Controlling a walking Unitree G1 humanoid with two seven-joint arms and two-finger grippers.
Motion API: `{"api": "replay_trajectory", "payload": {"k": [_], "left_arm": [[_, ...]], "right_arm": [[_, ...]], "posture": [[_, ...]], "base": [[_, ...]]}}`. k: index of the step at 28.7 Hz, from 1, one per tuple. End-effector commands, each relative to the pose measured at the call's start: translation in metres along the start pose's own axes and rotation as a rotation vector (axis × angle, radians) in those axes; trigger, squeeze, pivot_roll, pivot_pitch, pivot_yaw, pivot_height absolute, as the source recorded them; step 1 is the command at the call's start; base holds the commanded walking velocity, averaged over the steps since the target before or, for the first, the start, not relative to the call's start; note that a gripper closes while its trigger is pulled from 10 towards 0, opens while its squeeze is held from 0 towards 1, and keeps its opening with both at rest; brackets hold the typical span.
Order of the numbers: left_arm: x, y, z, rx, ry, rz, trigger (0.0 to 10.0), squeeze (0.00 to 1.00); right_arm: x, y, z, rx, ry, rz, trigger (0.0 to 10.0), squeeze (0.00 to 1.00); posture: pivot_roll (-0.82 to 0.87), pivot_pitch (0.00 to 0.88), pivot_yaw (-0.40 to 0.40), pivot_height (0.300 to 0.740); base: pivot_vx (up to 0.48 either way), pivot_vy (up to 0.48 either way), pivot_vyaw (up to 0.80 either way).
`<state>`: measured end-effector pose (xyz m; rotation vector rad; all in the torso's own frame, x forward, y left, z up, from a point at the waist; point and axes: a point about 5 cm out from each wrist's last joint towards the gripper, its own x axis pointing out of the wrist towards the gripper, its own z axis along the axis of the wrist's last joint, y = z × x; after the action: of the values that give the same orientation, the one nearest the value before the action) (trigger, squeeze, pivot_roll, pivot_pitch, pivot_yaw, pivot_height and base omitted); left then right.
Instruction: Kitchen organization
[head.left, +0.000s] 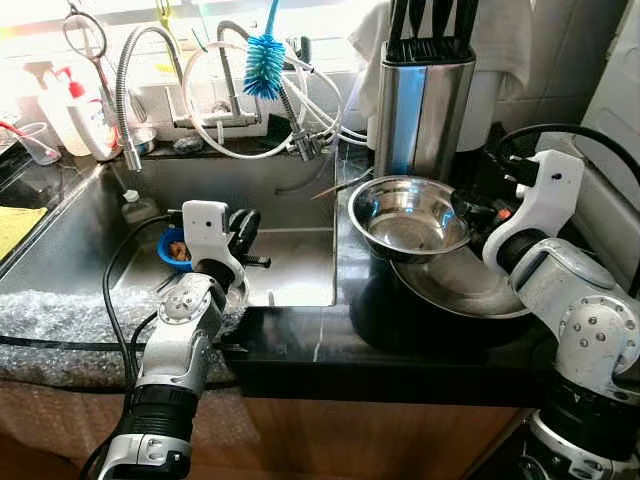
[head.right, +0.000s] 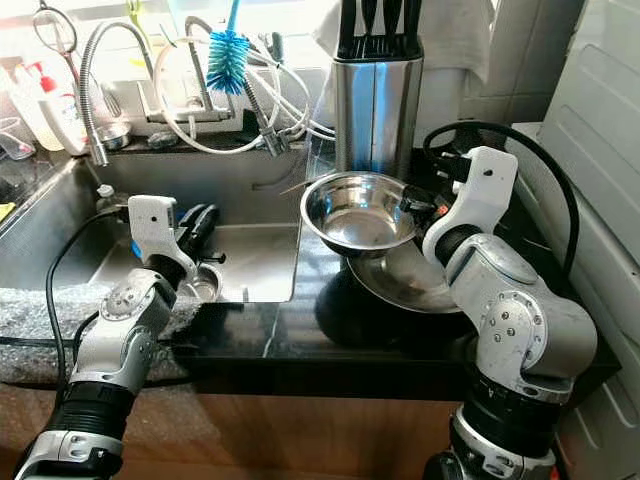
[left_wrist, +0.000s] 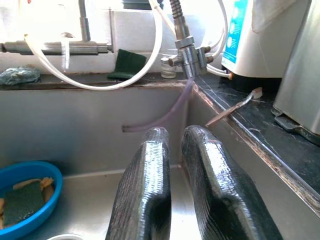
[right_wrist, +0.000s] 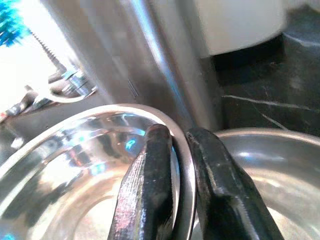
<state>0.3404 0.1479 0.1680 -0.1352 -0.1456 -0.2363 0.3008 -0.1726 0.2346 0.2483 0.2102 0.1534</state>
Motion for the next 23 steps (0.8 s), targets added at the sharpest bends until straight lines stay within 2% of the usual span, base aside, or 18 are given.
{"api": "replay_trajectory", "payload": {"k": [1, 3, 4, 8, 11, 12, 13, 18, 21, 23], "left_arm": [[0.003, 0.002, 0.006, -0.005, -0.014, 0.009, 10.0, 0.0], [0.003, 0.003, 0.007, -0.015, -0.017, 0.014, 10.0, 0.0], [0.003, 0.007, 0.008, -0.036, -0.022, 0.028, 10.0, 0.0], [0.003, 0.008, 0.009, -0.043, -0.024, 0.033, 10.0, 0.0], [0.002, 0.009, 0.011, -0.079, -0.027, 0.032, 10.0, 0.0], [0.002, 0.01, 0.011, -0.1, -0.029, 0.031, 10.0, 0.33], [0.002, 0.01, 0.012, -0.113, -0.03, 0.031, 10.0, 1.0], [0.003, 0.011, 0.016, -0.183, -0.049, 0.026, 10.0, 1.0], [0.003, 0.013, 0.018, -0.206, -0.06, 0.036, 10.0, 1.0], [0.003, 0.017, 0.021, -0.228, -0.073, 0.058, 10.0, 1.0]], "right_arm": [[-0.002, 0.008, 0.004, -0.036, -0.037, 0.037, 10.0, 0.0], [-0.001, 0.011, 0.005, -0.043, -0.051, 0.049, 10.0, 0.0], [0.001, 0.018, 0.008, -0.05, -0.084, 0.076, 10.0, 0.0], [0.001, 0.02, 0.009, -0.053, -0.094, 0.085, 10.0, 0.0], [0.008, 0.029, 0.01, -0.068, -0.142, 0.101, 10.0, 0.0], [0.011, 0.034, 0.01, -0.083, -0.168, 0.113, 10.0, 0.0], [0.012, 0.037, 0.01, -0.095, -0.185, 0.122, 10.0, 0.0], [0.018, 0.052, 0.006, -0.159, -0.23, 0.172, 10.0, 0.0], [0.02, 0.054, 0.006, -0.159, -0.237, 0.178, 10.0, 0.0], [0.022, 0.054, 0.007, -0.195, -0.249, 0.161, 10.0, 0.0]], "posture": [[-0.11, 0.0, 0.09, 0.74], [-0.1, 0.0, 0.087, 0.74], [-0.1, 0.0, 0.087, 0.74], [-0.1, 0.0, 0.087, 0.74], [-0.08, 0.0, 0.083, 0.74], [-0.08, 0.0, 0.083, 0.74], [-0.08, 0.0, 0.083, 0.74], [-0.07, 0.0, 0.074, 0.74], [-0.07, 0.0, 0.074, 0.74], [-0.06, 0.0, 0.07, 0.74]], "base": [[0.0, 0.0, 0.0], [0.0, 0.0, 0.0], [0.0, 0.0, 0.0], [0.0, 0.0, 0.0], [0.0, 0.0, 0.0], [0.0, 0.0, 0.0], [0.0, 0.0, 0.0], [0.0, 0.0, 0.0], [0.0, 0.0, 0.0], [0.0, 0.0, 0.0]]}}
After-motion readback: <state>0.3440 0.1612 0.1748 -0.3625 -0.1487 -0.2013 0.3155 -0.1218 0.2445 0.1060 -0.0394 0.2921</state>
